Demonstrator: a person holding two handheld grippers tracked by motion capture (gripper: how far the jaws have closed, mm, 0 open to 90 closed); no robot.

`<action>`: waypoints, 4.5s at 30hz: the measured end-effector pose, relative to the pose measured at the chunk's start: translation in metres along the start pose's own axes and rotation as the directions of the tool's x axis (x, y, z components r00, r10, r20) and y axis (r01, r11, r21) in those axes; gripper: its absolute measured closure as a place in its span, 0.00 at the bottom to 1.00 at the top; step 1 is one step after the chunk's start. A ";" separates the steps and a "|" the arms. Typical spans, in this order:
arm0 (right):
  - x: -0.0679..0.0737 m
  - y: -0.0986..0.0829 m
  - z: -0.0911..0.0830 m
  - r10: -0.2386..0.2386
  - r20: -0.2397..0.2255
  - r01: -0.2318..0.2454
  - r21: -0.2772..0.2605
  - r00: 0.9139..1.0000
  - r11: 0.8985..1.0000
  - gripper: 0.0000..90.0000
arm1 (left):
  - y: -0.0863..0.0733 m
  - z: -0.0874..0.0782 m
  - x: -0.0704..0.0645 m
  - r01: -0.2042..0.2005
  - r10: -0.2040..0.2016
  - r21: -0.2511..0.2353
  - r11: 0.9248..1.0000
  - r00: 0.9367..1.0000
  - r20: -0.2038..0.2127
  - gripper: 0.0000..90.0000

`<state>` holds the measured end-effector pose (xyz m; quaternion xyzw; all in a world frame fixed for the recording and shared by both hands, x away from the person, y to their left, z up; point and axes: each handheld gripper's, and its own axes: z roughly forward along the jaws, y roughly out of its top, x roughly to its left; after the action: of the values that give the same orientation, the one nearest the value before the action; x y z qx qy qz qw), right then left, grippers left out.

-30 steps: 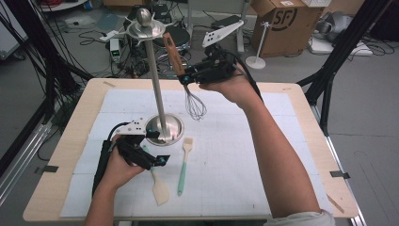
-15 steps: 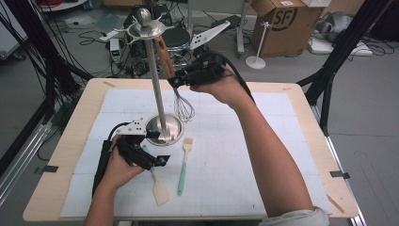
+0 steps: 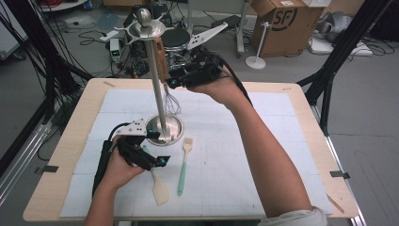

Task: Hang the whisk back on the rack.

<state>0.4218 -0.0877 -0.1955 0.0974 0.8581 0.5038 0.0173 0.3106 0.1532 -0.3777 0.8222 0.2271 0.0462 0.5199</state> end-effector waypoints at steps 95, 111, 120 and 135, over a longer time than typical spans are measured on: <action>0.033 -0.177 -0.064 0.145 0.044 -0.145 0.000 0.989 0.989 0.13 | -0.004 0.009 -0.001 0.004 -0.004 0.047 0.999 1.000 0.000 0.02; 0.038 -0.216 -0.054 0.271 0.133 -0.289 0.134 0.953 0.948 0.13 | -0.004 0.011 -0.001 0.005 -0.005 0.051 0.999 1.000 0.000 0.02; 0.041 -0.246 -0.056 0.326 0.146 -0.344 0.120 0.934 0.931 0.13 | -0.004 0.013 -0.002 0.006 -0.006 0.059 0.998 1.000 0.001 0.02; 0.052 -0.280 -0.061 0.356 0.143 -0.367 0.065 0.924 0.928 0.13 | -0.006 0.018 -0.002 0.008 -0.008 0.075 0.997 1.000 0.004 0.02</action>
<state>0.3214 -0.2637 -0.4050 0.2870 0.8445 0.4515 -0.0251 0.3129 0.1395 -0.3910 0.8402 0.2308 0.0340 0.4895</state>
